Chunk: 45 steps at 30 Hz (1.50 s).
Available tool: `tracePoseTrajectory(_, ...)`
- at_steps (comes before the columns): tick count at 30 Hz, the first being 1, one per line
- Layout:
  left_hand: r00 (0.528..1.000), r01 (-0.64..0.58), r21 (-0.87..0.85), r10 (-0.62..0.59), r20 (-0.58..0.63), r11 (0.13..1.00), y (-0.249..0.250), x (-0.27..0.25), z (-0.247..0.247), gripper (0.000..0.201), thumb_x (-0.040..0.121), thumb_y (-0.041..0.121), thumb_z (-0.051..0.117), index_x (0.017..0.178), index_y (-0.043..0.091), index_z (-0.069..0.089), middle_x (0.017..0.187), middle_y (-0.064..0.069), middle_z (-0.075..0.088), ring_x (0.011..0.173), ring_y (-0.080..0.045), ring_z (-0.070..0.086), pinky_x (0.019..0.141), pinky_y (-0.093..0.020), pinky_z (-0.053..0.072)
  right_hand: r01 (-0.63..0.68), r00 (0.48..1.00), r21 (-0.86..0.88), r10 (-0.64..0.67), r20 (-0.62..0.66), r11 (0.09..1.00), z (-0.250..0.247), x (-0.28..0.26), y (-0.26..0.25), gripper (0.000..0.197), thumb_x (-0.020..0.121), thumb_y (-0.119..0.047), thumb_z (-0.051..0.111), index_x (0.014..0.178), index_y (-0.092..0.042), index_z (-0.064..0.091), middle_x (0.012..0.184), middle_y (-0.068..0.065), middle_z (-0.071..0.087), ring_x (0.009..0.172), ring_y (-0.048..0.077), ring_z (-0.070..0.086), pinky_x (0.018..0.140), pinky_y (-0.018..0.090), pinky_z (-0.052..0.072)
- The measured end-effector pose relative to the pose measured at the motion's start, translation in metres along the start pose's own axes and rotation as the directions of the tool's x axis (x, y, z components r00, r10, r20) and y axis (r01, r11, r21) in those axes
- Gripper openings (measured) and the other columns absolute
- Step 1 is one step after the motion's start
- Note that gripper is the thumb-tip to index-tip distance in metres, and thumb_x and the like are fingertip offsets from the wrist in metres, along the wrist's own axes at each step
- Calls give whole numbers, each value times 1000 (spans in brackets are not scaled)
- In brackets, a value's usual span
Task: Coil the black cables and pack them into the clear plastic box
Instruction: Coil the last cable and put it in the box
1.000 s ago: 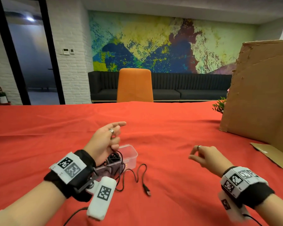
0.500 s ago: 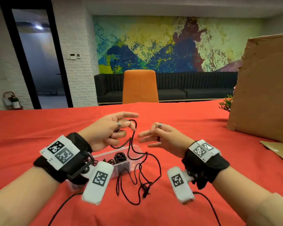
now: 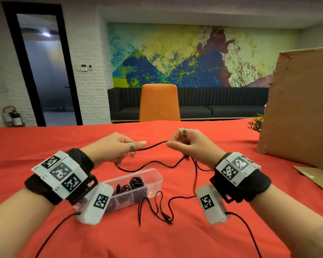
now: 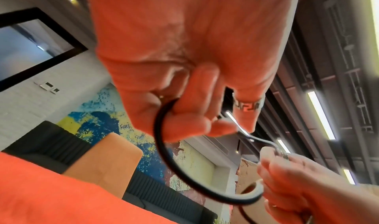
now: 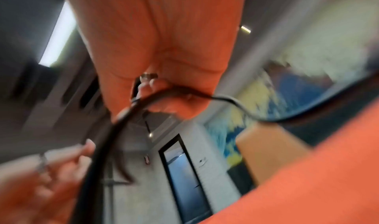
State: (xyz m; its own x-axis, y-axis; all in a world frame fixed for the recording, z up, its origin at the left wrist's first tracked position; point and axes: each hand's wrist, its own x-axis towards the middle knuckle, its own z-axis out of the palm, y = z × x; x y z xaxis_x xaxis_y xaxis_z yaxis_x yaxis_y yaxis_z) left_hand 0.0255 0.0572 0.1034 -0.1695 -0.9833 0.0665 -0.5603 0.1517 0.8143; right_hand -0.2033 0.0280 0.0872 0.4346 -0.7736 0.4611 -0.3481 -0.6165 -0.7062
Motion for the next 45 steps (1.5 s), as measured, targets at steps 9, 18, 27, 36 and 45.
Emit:
tracePoseTrajectory(9, 999, -22, -625, 40, 14, 780, -13, 2, 2, 39, 84, 33, 55, 51, 20, 39, 46, 4, 24, 38, -11, 31, 77, -42, 55, -166, 906, 540, 344, -246, 825, -22, -3, 34, 31, 98, -19, 41, 71, -22, 26, 56, -5, 24, 45, 9, 25, 49, 23, 33)
tracePoseTrajectory(18, 993, 72, -298, -41, 108, 952, -43, 2, 8, 26, 89, 27, 54, 67, 18, 45, 58, 2, 45, 52, -10, 43, 62, -25, 40, -290, 840, 225, 361, -406, 930, -58, -23, 73, 31, 91, -21, 56, 70, -20, 33, 46, 0, 32, 38, 11, 26, 36, 19, 22)
tracePoseTrajectory(27, 985, 53, -8, -51, 163, 999, -48, 2, 43, 22, 99, 27, 41, 79, 21, 46, 87, 5, 65, 73, -7, 55, 57, -19, 36, -312, 918, -485, 391, 70, 817, -20, -47, 74, 89, 52, -75, 65, 125, -32, 39, 115, -2, 55, 111, 12, 49, 98, 32, 39)
tracePoseTrajectory(36, 981, -105, 342, 40, 192, 934, -49, 0, 71, 16, 88, 37, 56, 84, 38, 41, 103, 16, 54, 83, -7, 49, 95, -41, 37, -115, 986, -154, 132, 106, 981, 37, -39, 29, 26, 96, -24, 46, 71, -23, 53, 38, -9, 42, 35, 6, 39, 44, 24, 36)
tracePoseTrajectory(45, 848, -52, 216, -71, 526, 975, -96, -8, 102, 59, 86, 40, 61, 133, 54, 28, 122, 10, 52, 87, -4, 53, 91, -19, 41, -190, 914, 361, 299, -276, 913, 0, -46, 52, 28, 100, -19, 32, 74, -13, 40, 43, -11, 23, 36, 5, 16, 38, 15, 14)
